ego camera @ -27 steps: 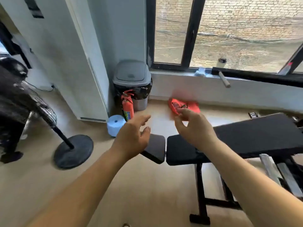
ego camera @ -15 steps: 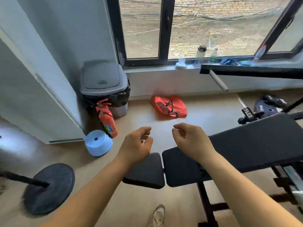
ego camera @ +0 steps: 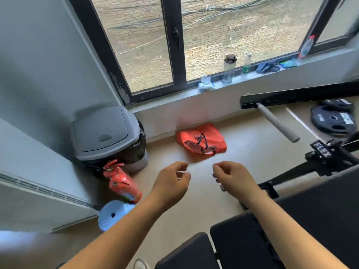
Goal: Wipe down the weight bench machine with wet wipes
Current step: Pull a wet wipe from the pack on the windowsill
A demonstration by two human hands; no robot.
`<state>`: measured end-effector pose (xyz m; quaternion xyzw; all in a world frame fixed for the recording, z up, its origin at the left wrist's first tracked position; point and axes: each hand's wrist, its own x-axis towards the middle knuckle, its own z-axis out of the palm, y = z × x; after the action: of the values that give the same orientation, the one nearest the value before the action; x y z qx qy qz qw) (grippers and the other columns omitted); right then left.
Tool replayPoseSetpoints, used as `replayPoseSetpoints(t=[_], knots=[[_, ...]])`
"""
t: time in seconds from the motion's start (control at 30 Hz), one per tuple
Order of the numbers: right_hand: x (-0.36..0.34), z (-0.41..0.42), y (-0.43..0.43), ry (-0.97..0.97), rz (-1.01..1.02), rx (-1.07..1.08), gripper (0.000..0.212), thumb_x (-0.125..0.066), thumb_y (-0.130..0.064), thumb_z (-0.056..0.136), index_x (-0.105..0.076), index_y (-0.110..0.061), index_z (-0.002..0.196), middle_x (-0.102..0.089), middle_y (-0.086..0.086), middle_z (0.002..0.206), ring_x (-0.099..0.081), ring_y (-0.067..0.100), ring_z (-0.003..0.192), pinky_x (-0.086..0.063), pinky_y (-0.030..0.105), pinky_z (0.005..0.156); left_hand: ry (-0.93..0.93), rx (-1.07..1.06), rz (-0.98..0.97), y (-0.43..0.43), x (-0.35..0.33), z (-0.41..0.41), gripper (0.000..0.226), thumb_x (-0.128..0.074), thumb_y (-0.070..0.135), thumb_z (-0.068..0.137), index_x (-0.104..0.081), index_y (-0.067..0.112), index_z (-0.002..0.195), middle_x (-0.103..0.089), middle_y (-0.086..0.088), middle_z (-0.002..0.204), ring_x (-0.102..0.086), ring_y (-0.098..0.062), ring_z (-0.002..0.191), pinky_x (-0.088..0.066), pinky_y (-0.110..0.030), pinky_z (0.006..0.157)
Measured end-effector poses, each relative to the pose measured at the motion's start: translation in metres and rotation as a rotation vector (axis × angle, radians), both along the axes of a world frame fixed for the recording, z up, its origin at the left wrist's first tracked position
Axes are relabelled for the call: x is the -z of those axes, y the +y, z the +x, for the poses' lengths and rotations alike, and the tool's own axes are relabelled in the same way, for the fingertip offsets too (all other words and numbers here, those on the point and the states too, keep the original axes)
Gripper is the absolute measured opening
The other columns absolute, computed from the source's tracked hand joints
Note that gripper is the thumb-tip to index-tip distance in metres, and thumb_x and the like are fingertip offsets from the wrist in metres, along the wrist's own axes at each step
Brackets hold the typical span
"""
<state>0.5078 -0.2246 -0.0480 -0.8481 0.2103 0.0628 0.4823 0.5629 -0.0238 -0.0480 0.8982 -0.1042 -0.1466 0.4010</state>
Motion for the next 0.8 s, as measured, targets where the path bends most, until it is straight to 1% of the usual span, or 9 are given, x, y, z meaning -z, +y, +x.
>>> replayPoseSetpoints(t=[0.07, 0.13, 0.2, 0.3, 0.4, 0.5, 0.57, 0.67, 0.8], knots=[[0.005, 0.025, -0.004, 0.004, 0.01, 0.052, 0.033, -0.054, -0.05, 0.088, -0.072, -0.023, 0.089, -0.073, -0.003, 0.081, -0.07, 0.024, 0.079, -0.06, 0.052, 0.079, -0.007, 0.08, 0.014, -0.01, 0.008, 0.034, 0.037, -0.062, 0.022, 0.099, -0.064, 0.02, 0.135, -0.069, 0.008, 0.125, -0.066, -0.004, 0.104, -0.04, 0.002, 0.078], [0.009, 0.047, -0.006, 0.016, -0.005, 0.095, 0.029, -0.055, -0.05, 0.091, -0.073, -0.028, 0.096, -0.073, -0.009, 0.081, -0.071, 0.017, 0.078, -0.059, 0.047, 0.084, -0.026, 0.163, 0.025, -0.019, 0.018, 0.07, 0.037, -0.062, 0.022, 0.099, -0.064, 0.02, 0.135, -0.069, 0.008, 0.126, -0.065, -0.002, 0.103, -0.038, 0.005, 0.078], [0.015, 0.069, -0.005, 0.047, -0.038, 0.133, 0.024, -0.056, -0.041, 0.098, -0.073, -0.027, 0.108, -0.075, -0.011, 0.087, -0.071, 0.011, 0.085, -0.057, 0.04, 0.089, -0.064, 0.255, 0.031, -0.026, 0.033, 0.111, 0.037, -0.063, 0.023, 0.098, -0.065, 0.02, 0.135, -0.069, 0.009, 0.126, -0.064, 0.001, 0.1, -0.04, 0.0, 0.084], [0.017, 0.106, -0.002, 0.14, -0.205, 0.158, 0.032, -0.053, -0.044, 0.101, -0.069, -0.031, 0.125, -0.074, -0.013, 0.108, -0.069, 0.01, 0.103, -0.054, 0.035, 0.096, -0.117, 0.39, 0.045, -0.036, 0.055, 0.175, 0.036, -0.065, 0.021, 0.095, -0.068, 0.019, 0.131, -0.07, 0.006, 0.12, -0.058, 0.003, 0.095, -0.043, -0.012, 0.089], [0.012, 0.149, 0.006, 0.188, -0.229, 0.237, 0.031, -0.055, -0.042, 0.101, -0.071, -0.029, 0.124, -0.074, -0.01, 0.111, -0.068, 0.011, 0.103, -0.053, 0.033, 0.095, -0.125, 0.49, 0.051, -0.036, 0.062, 0.225, 0.03, -0.066, 0.019, 0.094, -0.072, 0.018, 0.123, -0.071, 0.007, 0.11, -0.054, 0.004, 0.088, -0.034, -0.001, 0.078], [0.009, 0.196, 0.01, 0.204, -0.234, 0.261, 0.031, -0.055, -0.042, 0.101, -0.072, -0.028, 0.123, -0.074, -0.01, 0.11, -0.068, 0.01, 0.101, -0.053, 0.031, 0.093, -0.15, 0.494, 0.024, -0.037, 0.056, 0.266, 0.022, -0.066, 0.02, 0.093, -0.076, 0.021, 0.113, -0.071, 0.014, 0.098, -0.054, 0.003, 0.085, -0.033, 0.002, 0.076], [0.01, 0.224, 0.007, 0.221, -0.275, 0.251, 0.032, -0.052, -0.043, 0.102, -0.07, -0.031, 0.125, -0.074, -0.011, 0.111, -0.067, 0.013, 0.105, -0.053, 0.033, 0.093, -0.146, 0.502, 0.033, -0.038, 0.062, 0.293, 0.019, -0.065, 0.022, 0.092, -0.076, 0.023, 0.107, -0.072, 0.014, 0.096, -0.06, -0.003, 0.086, -0.037, -0.003, 0.076], [0.021, 0.241, 0.0, 0.21, -0.29, 0.26, 0.029, -0.05, -0.044, 0.101, -0.07, -0.034, 0.12, -0.073, -0.016, 0.104, -0.067, 0.013, 0.102, -0.055, 0.036, 0.09, -0.104, 0.518, 0.082, -0.043, 0.074, 0.319, 0.023, -0.057, 0.028, 0.09, -0.075, 0.023, 0.104, -0.074, 0.01, 0.097, -0.066, -0.013, 0.094, -0.052, -0.03, 0.085], [0.031, 0.242, -0.014, 0.17, -0.249, 0.282, 0.033, -0.052, -0.043, 0.101, -0.065, -0.035, 0.13, -0.067, -0.021, 0.097, -0.067, 0.011, 0.1, -0.055, 0.036, 0.09, -0.102, 0.565, 0.095, -0.061, 0.065, 0.329, 0.023, -0.058, 0.024, 0.091, -0.076, 0.02, 0.104, -0.075, 0.006, 0.098, -0.066, -0.015, 0.095, -0.053, -0.035, 0.087]])
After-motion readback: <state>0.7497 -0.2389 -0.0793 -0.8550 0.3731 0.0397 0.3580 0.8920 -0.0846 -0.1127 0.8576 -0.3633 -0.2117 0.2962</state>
